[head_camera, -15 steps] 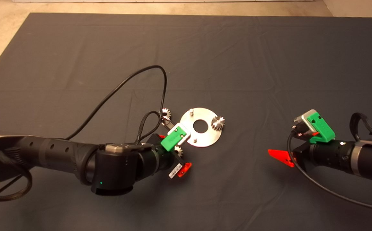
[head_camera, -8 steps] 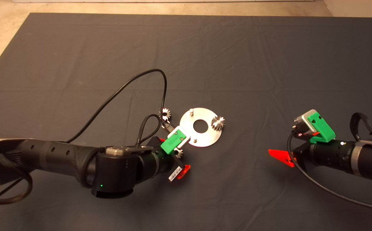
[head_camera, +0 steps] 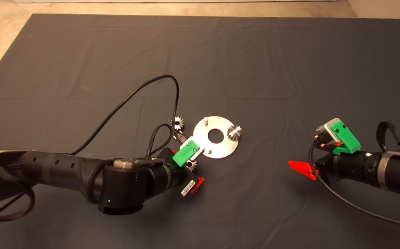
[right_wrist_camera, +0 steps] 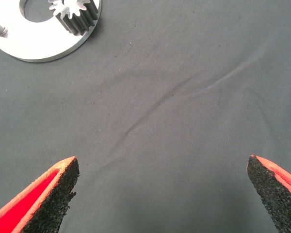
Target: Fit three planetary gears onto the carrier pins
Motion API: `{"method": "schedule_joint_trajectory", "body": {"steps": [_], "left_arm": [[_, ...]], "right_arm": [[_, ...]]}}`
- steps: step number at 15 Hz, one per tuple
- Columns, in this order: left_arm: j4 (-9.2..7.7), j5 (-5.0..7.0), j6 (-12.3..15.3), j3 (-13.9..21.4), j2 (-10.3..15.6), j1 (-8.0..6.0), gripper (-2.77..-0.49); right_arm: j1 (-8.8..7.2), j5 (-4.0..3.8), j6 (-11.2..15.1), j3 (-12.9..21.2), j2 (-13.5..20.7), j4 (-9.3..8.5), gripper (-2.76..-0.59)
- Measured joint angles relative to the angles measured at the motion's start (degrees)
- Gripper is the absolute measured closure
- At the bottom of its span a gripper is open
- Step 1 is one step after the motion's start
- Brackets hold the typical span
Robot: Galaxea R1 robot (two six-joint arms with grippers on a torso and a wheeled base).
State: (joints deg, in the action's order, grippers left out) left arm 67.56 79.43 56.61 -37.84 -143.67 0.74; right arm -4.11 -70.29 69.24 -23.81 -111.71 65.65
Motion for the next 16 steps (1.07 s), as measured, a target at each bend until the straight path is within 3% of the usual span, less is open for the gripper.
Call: {"method": "schedule_joint_trajectory", "body": {"steps": [2,9,12,16], "left_arm": [[0.38,0.01,0.0,0.0,0.0,0.77,-2.24],[1.21,-0.05,0.0,-0.1,0.0,0.83,-2.02],[1.93,-1.55,0.0,-0.9,-0.1,0.83,-1.93],[2.26,-2.01,0.0,-1.9,-0.2,0.83,-1.93]], "right_arm": [[0.0,0.0,0.0,0.0,0.0,0.0,-2.6],[-0.02,-0.03,0.0,0.0,0.0,0.01,-2.6],[-0.02,-0.03,0.0,0.0,0.0,0.01,-2.6],[-0.02,-0.14,0.0,0.0,0.3,0.01,-2.6]]}}
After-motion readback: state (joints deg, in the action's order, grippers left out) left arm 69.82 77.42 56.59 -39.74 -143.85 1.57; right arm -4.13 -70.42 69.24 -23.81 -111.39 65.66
